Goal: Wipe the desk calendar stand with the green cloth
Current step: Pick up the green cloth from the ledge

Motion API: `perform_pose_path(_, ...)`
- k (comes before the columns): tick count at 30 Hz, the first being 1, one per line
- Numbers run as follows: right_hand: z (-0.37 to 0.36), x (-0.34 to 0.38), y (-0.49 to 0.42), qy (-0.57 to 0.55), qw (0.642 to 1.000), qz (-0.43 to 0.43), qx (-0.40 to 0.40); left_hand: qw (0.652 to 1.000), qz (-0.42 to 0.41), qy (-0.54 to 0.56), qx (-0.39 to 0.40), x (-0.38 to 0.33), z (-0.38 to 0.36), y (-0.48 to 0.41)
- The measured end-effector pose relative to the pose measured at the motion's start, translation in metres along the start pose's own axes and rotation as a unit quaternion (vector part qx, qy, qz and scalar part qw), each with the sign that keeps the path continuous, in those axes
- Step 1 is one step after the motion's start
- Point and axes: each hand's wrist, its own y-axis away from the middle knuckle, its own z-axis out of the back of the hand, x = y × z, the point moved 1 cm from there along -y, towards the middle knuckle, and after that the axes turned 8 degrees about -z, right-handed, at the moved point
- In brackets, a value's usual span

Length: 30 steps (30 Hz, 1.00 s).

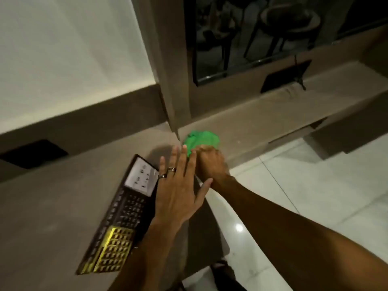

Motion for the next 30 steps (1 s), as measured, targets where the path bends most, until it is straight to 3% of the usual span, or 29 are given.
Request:
perform_pose_path(6, -0.058, -0.033, -0.031, 0.072, 0.994, -0.005, 0.076, 0.995, 0.002, -0.006, 0.102, 0.007, -0.085, 0.029)
perform_pose_path(9, -0.073, -0.039, -0.05, 0.116, 0.991, 0.032, 0.054, 0.995, 0.0, -0.003, 0.101, 0.015, -0.103, 0.042)
perform_pose_path(14, -0.086, -0.037, -0.074, 0.14, 0.99, 0.007, -0.016, 0.995, -0.005, -0.003, 0.1, 0.017, -0.11, 0.042)
perform_pose_path(20, -0.076, -0.035, -0.086, 0.096, 0.995, -0.027, 0.001, 0.995, -0.008, -0.01, 0.103, 0.018, -0.114, 0.044)
perform_pose_path(23, -0.056, -0.037, -0.08, -0.073, 0.995, -0.069, -0.004, 0.994, -0.006, 0.002, 0.109, 0.019, -0.112, 0.046)
perform_pose_path(25, -0.043, -0.037, -0.064, -0.225, 0.969, -0.099, -0.012, 0.993, -0.01, 0.014, 0.116, 0.021, -0.107, 0.048)
perform_pose_path(28, -0.033, -0.029, -0.029, -0.456, 0.871, -0.182, -0.018, 0.994, -0.009, 0.036, 0.102, 0.023, -0.091, 0.059)
perform_pose_path(30, -0.03, -0.019, -0.002, -0.534, 0.823, -0.192, -0.02, 0.996, -0.006, 0.027, 0.084, 0.028, -0.073, 0.07)
